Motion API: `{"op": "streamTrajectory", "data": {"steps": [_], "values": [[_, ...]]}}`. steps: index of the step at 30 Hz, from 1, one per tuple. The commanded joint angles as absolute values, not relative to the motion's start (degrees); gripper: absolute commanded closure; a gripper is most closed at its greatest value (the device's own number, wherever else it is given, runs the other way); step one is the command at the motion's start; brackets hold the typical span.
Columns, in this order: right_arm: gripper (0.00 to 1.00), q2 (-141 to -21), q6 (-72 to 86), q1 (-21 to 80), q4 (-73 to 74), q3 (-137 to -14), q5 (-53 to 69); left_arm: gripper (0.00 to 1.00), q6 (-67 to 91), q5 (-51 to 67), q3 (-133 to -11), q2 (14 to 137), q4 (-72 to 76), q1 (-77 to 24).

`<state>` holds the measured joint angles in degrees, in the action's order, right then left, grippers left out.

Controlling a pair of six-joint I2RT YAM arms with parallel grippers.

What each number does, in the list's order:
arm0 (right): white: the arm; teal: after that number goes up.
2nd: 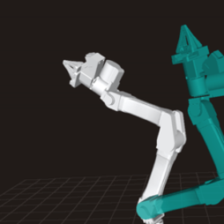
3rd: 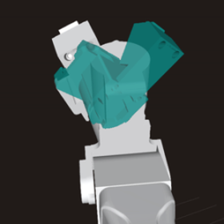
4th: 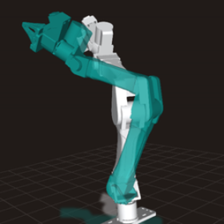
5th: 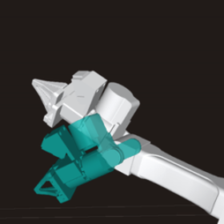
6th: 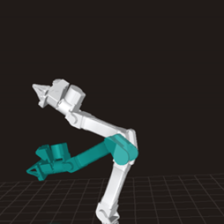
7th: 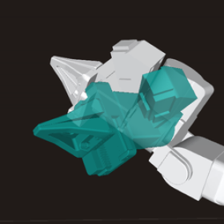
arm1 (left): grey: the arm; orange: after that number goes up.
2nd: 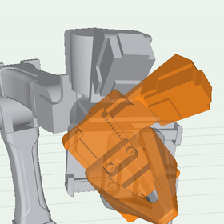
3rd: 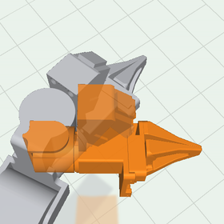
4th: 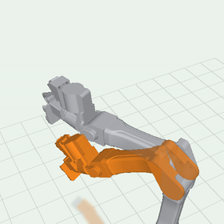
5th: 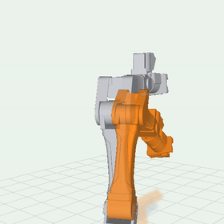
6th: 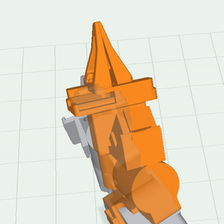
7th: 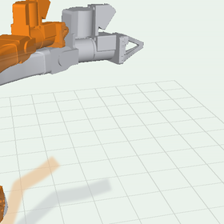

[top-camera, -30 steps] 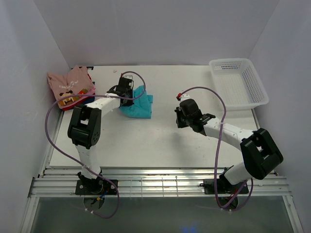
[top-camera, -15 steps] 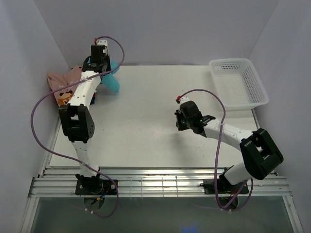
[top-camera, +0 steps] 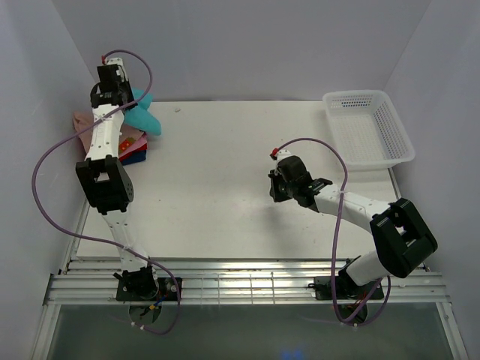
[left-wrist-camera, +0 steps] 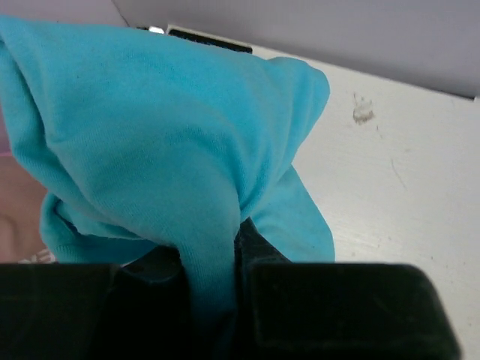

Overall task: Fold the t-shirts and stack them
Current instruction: Put the neatly folded tshirt into the corner of the board with the left arm

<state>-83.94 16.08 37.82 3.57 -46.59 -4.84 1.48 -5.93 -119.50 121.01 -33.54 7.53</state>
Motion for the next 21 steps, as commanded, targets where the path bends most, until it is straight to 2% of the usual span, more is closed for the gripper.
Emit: {"op": "streamTrajectory", "data": {"steps": [1,6,18,21], "values": [[0.92,-84.02,15.56,38.58,1.41,-47.11,-4.13,0.96,2.55,-0.09,-126.99,120.23,-32.61,8.53],[0.92,-84.81,15.73,39.37,1.41,-47.64,-4.31,0.96,3.34,3.60,-131.21,121.46,-32.78,8.88],[0.92,-85.17,15.73,40.96,1.58,-47.99,-4.48,0.96,5.97,7.20,-128.15,118.57,-29.62,15.29],[0.92,-85.08,15.56,41.04,2.02,-48.08,-4.75,0.96,7.38,10.36,-130.60,119.87,-29.18,17.57]]}}
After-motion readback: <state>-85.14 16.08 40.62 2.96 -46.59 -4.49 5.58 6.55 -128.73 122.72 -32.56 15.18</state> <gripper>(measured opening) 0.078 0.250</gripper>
